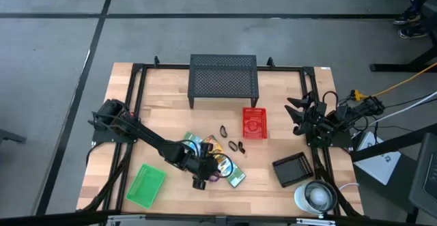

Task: Pick & Place Office Desk Supplies
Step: Put the yellow spring keychain into the green bin

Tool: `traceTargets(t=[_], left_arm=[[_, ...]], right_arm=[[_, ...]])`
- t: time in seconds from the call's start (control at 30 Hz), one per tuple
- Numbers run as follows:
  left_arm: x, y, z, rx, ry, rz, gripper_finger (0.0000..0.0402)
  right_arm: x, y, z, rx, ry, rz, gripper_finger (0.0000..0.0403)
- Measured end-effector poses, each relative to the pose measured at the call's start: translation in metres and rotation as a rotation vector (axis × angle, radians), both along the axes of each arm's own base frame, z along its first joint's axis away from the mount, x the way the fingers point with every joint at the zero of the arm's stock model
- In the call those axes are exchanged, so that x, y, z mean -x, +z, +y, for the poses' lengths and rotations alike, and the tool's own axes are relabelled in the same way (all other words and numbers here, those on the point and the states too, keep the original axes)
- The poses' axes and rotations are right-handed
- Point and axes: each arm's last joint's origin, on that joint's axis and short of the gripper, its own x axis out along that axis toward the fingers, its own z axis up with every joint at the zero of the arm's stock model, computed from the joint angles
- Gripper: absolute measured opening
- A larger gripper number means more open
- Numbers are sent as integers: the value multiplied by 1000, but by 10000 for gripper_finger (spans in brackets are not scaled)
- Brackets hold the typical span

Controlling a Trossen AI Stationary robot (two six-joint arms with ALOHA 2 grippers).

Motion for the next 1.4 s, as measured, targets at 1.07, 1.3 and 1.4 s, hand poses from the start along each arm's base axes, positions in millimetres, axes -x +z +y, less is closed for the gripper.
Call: traceTargets(t=[1.07,1.3,1.4], left_arm=[[4,-15,-11,62,18,77,25],[16,20,0,26,49,22,17],[29,39,6,-2,72,10,16]], right_arm=[[1,2,-1,9,-9,-14,172],[2,4,-1,3,-9,-31,172],[2,4,-1,6,-10,-30,172]])
